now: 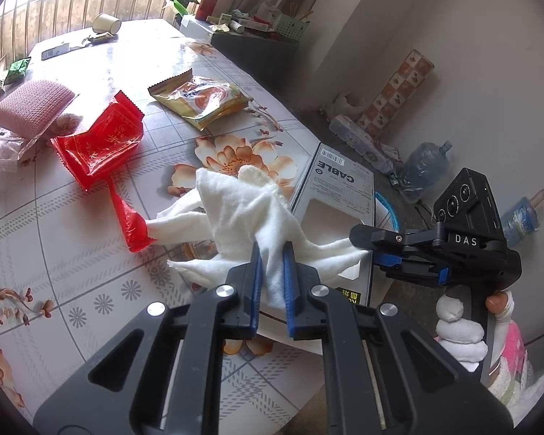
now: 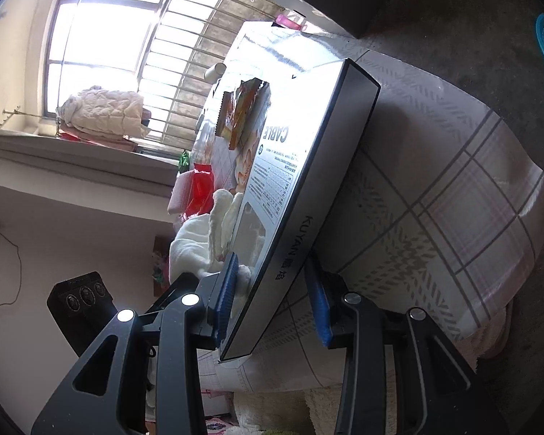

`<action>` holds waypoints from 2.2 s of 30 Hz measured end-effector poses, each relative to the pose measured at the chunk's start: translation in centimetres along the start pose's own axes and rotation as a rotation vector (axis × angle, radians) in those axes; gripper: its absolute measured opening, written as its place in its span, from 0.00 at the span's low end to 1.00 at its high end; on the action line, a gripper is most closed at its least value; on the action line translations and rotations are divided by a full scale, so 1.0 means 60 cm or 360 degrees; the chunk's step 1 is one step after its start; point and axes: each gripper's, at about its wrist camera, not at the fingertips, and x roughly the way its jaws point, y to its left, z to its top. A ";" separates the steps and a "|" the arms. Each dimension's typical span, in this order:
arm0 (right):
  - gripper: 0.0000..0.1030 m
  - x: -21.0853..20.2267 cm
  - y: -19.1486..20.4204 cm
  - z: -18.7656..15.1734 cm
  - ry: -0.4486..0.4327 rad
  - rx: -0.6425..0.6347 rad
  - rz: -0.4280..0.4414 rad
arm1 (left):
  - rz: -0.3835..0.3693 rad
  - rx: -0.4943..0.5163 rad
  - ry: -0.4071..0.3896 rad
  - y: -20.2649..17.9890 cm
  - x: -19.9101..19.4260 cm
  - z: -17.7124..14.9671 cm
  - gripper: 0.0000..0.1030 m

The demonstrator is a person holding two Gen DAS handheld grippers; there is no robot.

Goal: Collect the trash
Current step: 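Lift the white glove and CABLE box off the table, then carry the white glove and CABLE box over to the wastebasket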

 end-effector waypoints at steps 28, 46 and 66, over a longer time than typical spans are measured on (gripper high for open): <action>0.25 -0.063 -0.005 -0.022 -0.0176 -0.0033 -0.0048 | 0.0386 0.0220 -0.0331 -0.048 -0.113 0.005 0.08; 0.22 -0.213 -0.072 -0.036 -0.0420 0.0031 0.0131 | 0.0139 0.0375 -0.0353 -0.173 -0.104 0.070 0.08; 0.22 -0.397 -0.254 -0.035 -0.0804 0.0347 0.0173 | -0.0128 0.0657 0.0001 -0.380 0.115 0.082 0.08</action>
